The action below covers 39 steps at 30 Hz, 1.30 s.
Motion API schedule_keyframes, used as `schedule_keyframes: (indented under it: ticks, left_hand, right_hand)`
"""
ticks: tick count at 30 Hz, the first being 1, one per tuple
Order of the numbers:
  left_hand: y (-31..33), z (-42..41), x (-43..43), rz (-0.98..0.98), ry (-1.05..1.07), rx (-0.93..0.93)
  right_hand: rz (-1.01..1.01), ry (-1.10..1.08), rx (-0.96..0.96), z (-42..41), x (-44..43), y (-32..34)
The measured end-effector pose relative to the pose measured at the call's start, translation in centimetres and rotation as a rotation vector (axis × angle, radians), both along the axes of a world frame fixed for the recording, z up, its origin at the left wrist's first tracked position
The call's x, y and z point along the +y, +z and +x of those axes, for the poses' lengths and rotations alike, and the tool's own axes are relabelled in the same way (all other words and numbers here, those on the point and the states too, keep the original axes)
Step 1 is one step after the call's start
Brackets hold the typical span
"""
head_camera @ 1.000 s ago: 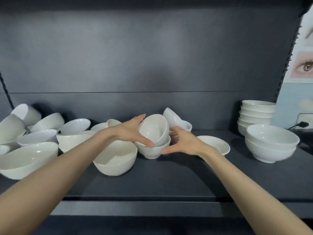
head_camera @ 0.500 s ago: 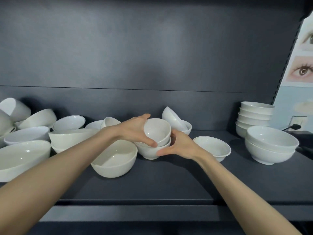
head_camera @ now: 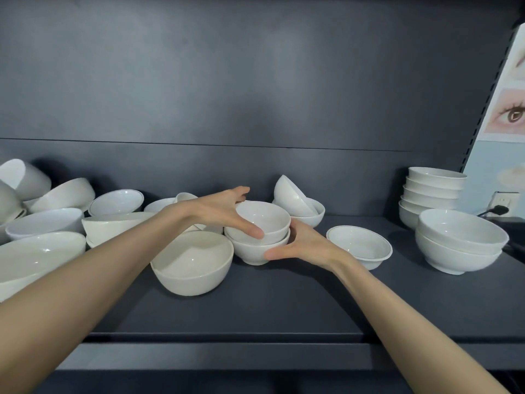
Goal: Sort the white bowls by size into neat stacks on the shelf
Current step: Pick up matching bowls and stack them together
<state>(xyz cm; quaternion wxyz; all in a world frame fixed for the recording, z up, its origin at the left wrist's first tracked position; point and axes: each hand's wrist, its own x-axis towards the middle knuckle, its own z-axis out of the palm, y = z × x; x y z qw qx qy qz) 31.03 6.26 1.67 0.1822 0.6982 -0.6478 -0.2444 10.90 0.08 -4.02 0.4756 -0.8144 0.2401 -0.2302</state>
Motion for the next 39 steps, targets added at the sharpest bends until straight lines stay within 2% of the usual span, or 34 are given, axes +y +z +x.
schedule_keyframes:
  ticks: [5,10,17,24,39]
  left_hand:
    - [-0.4,1.0,0.5,0.032,0.021,-0.05]
    - [-0.3,0.7,0.7,-0.048,0.021,-0.025]
    - [3.3,-1.3,0.9,-0.257,-0.013,0.078]
    - [5.3,-4.4,-3.2,-0.458,0.018,0.311]
    - [4.6,-5.3,-10.5,-0.408,0.03,0.25]
  right_hand:
    - [0.012,-0.034,-0.005,0.0,-0.2,-0.3]
    - [0.014,-0.079,-0.013,-0.3,0.2,0.0]
    - [-0.007,-0.209,-0.072,-3.1,-0.7,3.7]
    - [-0.115,-0.277,-0.109,-6.1,-3.2,8.2]
    - [-0.028,-0.222,-0.096,-6.1,-12.9,5.7]
